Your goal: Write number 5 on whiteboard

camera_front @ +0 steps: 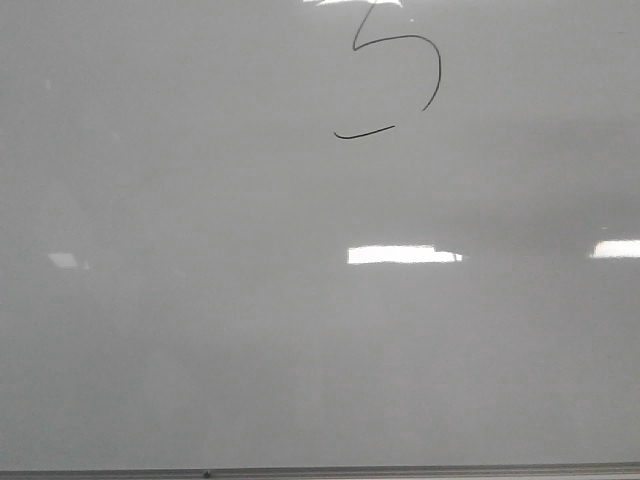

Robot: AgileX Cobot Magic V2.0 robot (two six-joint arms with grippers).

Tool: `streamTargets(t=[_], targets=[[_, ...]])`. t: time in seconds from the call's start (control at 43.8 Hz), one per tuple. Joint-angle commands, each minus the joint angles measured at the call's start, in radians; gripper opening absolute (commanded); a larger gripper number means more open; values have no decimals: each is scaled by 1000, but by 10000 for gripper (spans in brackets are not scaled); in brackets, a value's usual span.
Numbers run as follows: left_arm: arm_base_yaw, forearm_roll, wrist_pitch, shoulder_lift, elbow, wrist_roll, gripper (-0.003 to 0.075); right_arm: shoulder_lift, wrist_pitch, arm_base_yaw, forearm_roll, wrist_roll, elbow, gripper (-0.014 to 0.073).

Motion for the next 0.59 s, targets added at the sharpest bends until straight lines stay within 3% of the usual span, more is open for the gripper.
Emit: streamTargets(t=[0.0, 0.251, 0.434, 0.571], targets=[[26, 41, -211, 50, -27, -70, -11, 6, -83, -7, -1, 1, -27, -62], [82, 228, -438, 233, -27, -309, -18, 6, -83, -7, -1, 1, -27, -62], [169, 520, -667, 353, -27, -575, -18, 6, -83, -7, -1, 1, -27, -62], [218, 596, -753, 423, -27, -588, -20, 6, -83, -7, -1, 1, -27, -62]])
